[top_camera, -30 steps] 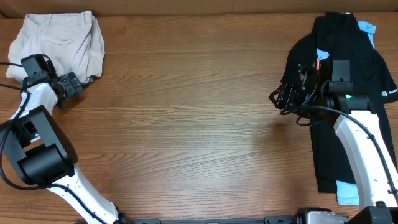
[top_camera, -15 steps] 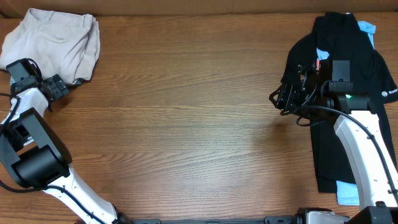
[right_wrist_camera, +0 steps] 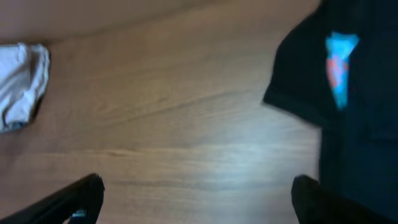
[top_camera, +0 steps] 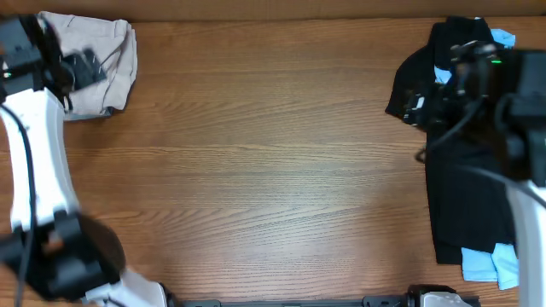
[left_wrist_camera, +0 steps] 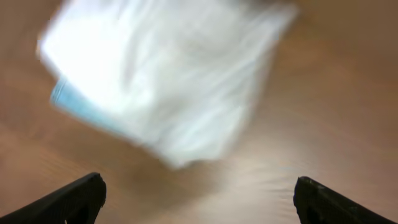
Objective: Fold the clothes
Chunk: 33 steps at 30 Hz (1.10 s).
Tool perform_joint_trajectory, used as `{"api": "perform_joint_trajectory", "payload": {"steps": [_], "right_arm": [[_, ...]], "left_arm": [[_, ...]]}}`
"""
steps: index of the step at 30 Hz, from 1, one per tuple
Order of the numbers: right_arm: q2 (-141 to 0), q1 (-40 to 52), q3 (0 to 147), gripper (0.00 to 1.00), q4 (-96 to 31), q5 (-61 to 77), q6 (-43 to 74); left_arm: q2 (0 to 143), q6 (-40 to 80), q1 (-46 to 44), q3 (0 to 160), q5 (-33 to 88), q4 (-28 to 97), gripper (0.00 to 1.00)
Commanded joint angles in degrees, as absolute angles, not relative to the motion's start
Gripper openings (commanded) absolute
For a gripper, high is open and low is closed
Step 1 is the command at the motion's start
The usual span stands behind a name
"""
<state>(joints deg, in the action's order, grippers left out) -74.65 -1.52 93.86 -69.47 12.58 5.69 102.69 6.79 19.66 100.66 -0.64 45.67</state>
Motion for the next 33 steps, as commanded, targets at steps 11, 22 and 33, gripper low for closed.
{"api": "perform_joint_trajectory", "payload": {"steps": [11,22,33], "right_arm": [[-58.1,-1.6,111.1,1.00,-76.0,9.0,4.5],[-56.7,-1.6,110.8,1.00,-83.1,9.0,4.5],[-47.0,-1.6,93.0,1.00,-63.9,8.0,4.5]], "left_arm": [[87.3,12.0,7.4,102.8,7.5,46.6,1.00],[87.6,12.0,7.4,102.8,7.3,46.6,1.00],[87.7,12.0,7.4,102.8,7.3,46.6,1.00]]}}
